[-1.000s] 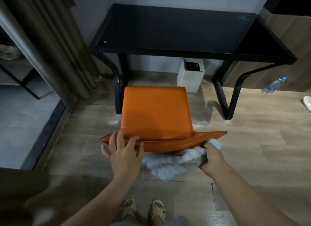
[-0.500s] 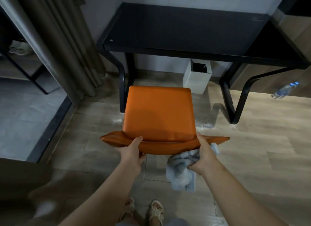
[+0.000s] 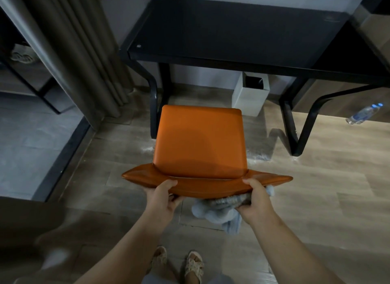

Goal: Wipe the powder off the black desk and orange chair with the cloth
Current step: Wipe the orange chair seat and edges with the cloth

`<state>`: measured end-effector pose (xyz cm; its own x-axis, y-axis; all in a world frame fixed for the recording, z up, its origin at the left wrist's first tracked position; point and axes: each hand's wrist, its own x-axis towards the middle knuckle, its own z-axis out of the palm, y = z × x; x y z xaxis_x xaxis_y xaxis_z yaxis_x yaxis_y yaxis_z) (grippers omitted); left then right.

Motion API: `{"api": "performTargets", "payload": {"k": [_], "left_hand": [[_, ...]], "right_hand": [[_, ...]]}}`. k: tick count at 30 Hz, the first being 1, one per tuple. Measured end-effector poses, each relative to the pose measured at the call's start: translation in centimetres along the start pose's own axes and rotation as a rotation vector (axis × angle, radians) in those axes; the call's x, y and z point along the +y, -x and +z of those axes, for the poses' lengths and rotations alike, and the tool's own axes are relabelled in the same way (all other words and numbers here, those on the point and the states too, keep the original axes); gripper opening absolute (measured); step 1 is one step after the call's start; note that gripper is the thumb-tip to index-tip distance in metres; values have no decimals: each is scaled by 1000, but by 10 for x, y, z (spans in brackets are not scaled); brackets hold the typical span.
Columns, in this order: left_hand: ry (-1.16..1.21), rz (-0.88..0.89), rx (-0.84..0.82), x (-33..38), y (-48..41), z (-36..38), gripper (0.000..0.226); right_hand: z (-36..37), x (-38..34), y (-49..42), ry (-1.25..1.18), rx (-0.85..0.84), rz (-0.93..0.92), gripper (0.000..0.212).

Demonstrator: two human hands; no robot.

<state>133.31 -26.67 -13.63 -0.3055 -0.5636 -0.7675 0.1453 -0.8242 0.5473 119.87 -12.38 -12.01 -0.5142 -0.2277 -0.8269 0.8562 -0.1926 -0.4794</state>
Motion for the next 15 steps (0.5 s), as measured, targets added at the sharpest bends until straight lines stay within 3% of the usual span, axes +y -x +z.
{"api": "performTargets", "payload": {"k": [3, 6, 10, 15], "left_hand": [[-22, -10, -17, 6, 0, 8, 63], [-38, -35, 9, 17, 0, 25, 56], [1, -101, 150, 33, -6, 52, 73], [-28, -34, 201, 43, -11, 68, 81]], "right_hand": [[7, -9, -2, 37, 15, -9, 24], [20, -22, -6, 87, 64, -2, 34], [39, -35, -8, 99, 120, 10, 41], [45, -47, -16, 119, 97, -20, 18]]}}
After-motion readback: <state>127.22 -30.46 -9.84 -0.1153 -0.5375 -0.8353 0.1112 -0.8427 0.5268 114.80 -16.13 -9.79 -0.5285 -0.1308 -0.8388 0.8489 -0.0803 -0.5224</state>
